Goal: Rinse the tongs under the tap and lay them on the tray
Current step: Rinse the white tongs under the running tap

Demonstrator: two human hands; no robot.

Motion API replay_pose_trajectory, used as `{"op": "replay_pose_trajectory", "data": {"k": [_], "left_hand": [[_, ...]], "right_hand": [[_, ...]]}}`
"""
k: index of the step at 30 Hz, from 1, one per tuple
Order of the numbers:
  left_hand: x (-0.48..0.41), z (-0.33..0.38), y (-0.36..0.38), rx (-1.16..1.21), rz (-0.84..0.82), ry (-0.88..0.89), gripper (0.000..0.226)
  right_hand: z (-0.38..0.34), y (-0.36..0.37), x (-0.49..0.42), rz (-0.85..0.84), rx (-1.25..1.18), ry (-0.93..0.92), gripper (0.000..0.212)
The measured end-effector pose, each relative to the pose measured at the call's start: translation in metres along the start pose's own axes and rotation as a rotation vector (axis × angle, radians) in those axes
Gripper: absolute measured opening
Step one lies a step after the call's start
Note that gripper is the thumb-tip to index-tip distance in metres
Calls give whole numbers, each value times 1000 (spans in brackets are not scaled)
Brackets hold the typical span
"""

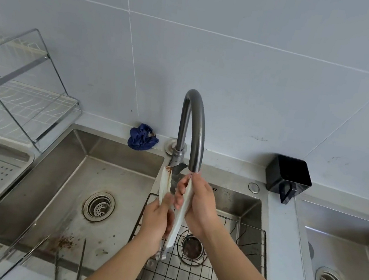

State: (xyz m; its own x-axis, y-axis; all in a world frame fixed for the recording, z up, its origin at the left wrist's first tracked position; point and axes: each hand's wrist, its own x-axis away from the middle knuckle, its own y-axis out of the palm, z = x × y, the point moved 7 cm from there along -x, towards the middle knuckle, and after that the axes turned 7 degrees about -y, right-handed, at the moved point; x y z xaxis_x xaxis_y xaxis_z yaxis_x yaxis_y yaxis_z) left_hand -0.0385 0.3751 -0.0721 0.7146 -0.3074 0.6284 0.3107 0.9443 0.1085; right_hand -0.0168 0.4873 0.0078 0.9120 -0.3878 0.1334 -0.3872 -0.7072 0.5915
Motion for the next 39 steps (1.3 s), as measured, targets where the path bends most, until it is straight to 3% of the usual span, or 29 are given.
{"op": "replay_pose_trajectory", "data": {"k": [3, 8, 13, 16, 20, 25, 28, 31, 35, 39], "left_hand": [[-6, -6, -7, 41, 23, 5, 49], [-11, -15, -22, 36, 78, 54, 29], [-9, 5, -6, 23, -43, 83, 10], [-3, 13, 3, 77, -162, 36, 12], [1, 4, 11, 54, -195, -103, 31], [5, -6, 20, 42, -339, -221, 35], [7, -6, 20, 19, -382, -228, 35], [4, -5, 11, 42, -346, -234, 33], [5, -3, 7, 22, -369, -248, 38], [14, -1, 17, 64, -449, -243, 44]], "right_hand": [[10, -3, 12, -54, -128, -2, 20], [12, -9, 29, -102, -78, -1, 11], [18, -14, 46, -166, 107, 60, 65], [14, -28, 47, -112, 268, 56, 65], [-5, -59, 24, 264, 573, -34, 28], [-14, -33, -10, 168, 893, -111, 20], [-6, -28, -20, 160, 950, -86, 37], [7, -23, -20, 72, 897, -75, 28], [5, -26, -14, 150, 886, -152, 22], [-4, -25, -20, 237, 1006, -211, 37]]}}
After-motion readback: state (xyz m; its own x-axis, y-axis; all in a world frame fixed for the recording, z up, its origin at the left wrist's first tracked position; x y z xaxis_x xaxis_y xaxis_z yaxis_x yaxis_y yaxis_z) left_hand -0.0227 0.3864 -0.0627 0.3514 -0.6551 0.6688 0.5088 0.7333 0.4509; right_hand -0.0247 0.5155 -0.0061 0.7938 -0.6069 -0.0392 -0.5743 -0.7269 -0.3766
